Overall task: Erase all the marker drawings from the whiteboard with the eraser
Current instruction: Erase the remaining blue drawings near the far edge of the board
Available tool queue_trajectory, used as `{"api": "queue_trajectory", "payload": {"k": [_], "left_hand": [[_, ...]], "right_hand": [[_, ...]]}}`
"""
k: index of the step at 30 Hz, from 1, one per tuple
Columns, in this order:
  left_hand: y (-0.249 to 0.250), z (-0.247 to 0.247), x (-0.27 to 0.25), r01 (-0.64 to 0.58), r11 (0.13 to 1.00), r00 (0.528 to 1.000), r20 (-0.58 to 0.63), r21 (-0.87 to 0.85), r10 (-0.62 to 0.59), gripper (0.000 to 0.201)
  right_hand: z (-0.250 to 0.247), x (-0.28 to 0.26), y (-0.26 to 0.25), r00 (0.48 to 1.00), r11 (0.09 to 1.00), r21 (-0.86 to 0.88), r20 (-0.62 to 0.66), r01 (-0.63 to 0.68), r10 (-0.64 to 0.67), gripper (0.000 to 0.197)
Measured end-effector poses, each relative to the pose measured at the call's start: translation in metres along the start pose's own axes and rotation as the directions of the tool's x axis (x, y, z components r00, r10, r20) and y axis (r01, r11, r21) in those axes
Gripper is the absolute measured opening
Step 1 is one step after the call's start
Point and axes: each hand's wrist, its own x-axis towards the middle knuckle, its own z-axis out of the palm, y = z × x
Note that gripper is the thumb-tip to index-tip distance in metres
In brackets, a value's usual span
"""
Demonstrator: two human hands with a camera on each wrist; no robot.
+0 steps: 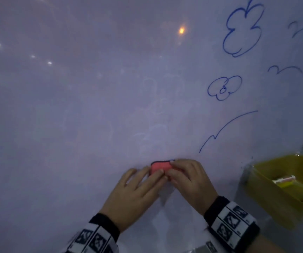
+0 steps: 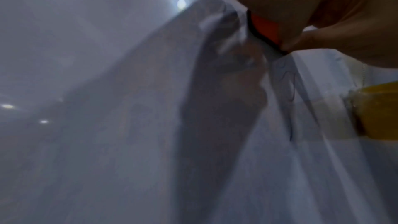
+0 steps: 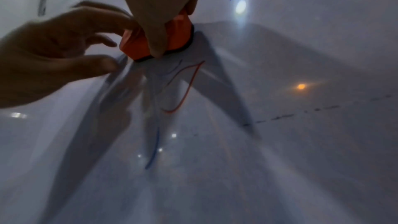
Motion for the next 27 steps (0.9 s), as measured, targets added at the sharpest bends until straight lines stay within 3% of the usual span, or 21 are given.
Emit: {"api": "queue_trajectory", "payload": {"k": [2, 7, 10, 12, 15, 16, 18, 19, 20, 21, 23, 25, 27], "left_hand": [[-0.001, 0.004, 0.020, 0.008, 1.000, 0.999, -0.050, -0.022, -0.009, 0.023], [-0.031, -0.008, 0.070, -0.050, 0.999, 0.989, -0.137, -0.001, 0.049, 0.024], [-0.059, -0.024, 0.112, -0.106, 0.991, 0.982, -0.150, 0.076, 0.117, 0.013], [-0.064, -0.026, 0.119, -0.158, 0.987, 0.981, -0.110, 0.036, 0.161, 0.009], [-0.039, -0.009, 0.085, -0.230, 0.963, 0.972, 0.019, -0.140, 0.235, 0.028], [-0.027, -0.002, 0.066, -0.296, 0.938, 0.945, 0.087, -0.180, 0.315, 0.029], [-0.010, 0.007, 0.027, -0.476, 0.857, 0.827, 0.232, -0.197, 0.512, 0.019], [-0.009, 0.008, 0.017, -0.540, 0.822, 0.777, 0.268, -0.181, 0.570, 0.021], [-0.014, 0.007, 0.016, -0.574, 0.804, 0.756, 0.277, -0.153, 0.593, 0.028], [-0.024, 0.005, 0.021, -0.582, 0.805, 0.765, 0.257, -0.116, 0.590, 0.034], [-0.046, -0.007, 0.042, -0.509, 0.859, 0.842, 0.177, -0.046, 0.509, 0.037], [-0.068, -0.021, 0.053, -0.302, 0.953, 0.952, 0.052, 0.015, 0.300, 0.031], [-0.068, -0.028, 0.055, -0.026, 0.998, 0.999, -0.045, 0.055, 0.029, 0.026]], "right_hand": [[-0.002, -0.001, -0.002, 0.993, 0.992, 0.049, -0.001, -0.114, 0.114, 0.013], [-0.026, -0.020, 0.011, 0.907, 0.905, 0.070, 0.012, -0.420, 0.420, 0.049], [-0.030, -0.026, 0.037, 0.883, 0.881, -0.084, 0.016, -0.467, 0.469, 0.055], [-0.025, -0.035, 0.050, 0.890, 0.882, -0.175, 0.053, -0.438, 0.453, 0.057], [-0.012, -0.053, 0.056, 0.904, 0.878, -0.277, 0.065, -0.391, 0.423, 0.056], [-0.009, -0.058, 0.058, 0.912, 0.877, -0.307, 0.063, -0.370, 0.406, 0.058], [-0.005, -0.063, 0.066, 0.930, 0.878, -0.354, 0.055, -0.323, 0.364, 0.060], [-0.003, -0.064, 0.072, 0.937, 0.878, -0.369, 0.048, -0.306, 0.347, 0.061], [-0.001, -0.064, 0.076, 0.943, 0.879, -0.378, 0.041, -0.290, 0.329, 0.061], [0.001, -0.064, 0.080, 0.949, 0.881, -0.385, 0.036, -0.276, 0.313, 0.061], [0.005, -0.065, 0.083, 0.958, 0.884, -0.394, 0.028, -0.251, 0.285, 0.062], [0.009, -0.066, 0.085, 0.962, 0.885, -0.394, 0.006, -0.248, 0.273, 0.062], [0.011, -0.066, 0.086, 0.963, 0.883, -0.394, -0.022, -0.255, 0.268, 0.062]]}}
